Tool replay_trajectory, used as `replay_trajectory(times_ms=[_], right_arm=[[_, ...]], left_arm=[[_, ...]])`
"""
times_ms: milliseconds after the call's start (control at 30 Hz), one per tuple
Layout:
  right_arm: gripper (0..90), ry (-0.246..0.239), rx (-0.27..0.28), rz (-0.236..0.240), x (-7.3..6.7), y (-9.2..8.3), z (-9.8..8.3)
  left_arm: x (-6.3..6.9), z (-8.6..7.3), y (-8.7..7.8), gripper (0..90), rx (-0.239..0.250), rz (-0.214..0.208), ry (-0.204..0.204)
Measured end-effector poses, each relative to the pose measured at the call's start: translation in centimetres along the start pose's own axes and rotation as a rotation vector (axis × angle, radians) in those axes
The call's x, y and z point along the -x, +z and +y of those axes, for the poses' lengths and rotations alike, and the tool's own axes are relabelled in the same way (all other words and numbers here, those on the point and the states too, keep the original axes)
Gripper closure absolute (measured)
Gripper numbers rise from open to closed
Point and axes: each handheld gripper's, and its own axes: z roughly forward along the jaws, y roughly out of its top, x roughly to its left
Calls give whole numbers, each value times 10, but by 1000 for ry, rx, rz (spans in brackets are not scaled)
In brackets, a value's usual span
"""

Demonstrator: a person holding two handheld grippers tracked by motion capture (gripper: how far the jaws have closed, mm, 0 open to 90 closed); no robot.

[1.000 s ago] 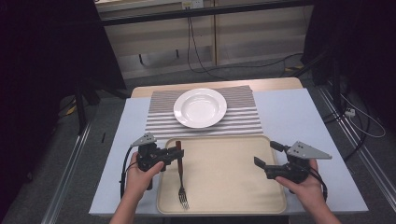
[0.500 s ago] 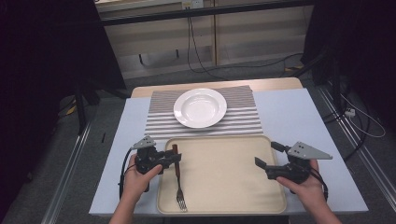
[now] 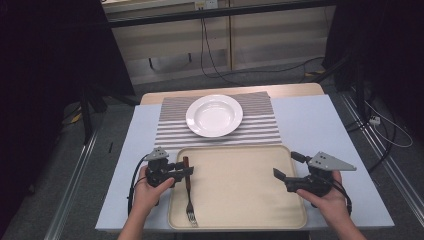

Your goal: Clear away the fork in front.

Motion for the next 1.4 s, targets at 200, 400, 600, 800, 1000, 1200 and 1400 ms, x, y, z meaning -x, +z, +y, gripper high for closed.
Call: replay_trajectory(times_ms=[200, 400, 600, 800, 1000, 1200, 1400], right_arm=[[123, 1, -3, -2, 1, 0, 0], [123, 4, -4, -3, 2, 0, -1], [123, -2, -7, 3, 1, 1, -1], [123, 1, -4, 2, 1, 0, -1], [123, -1, -7, 1, 1, 0, -1], [123, 2, -13, 2, 1, -1, -2], [123, 6, -27, 0, 2, -5, -2]], left_arm=[[-5, 0, -2, 574, 5, 21, 3], [-6, -2, 2, 555, -12, 38, 14], [-6, -3, 6, 534, -34, 56, 23], [-6, -5, 8, 531, -46, 67, 29], [-8, -5, 6, 532, -33, 72, 25], [-7, -5, -2, 498, -3, 76, 11], [-2, -4, -19, 421, 57, 56, -11]])
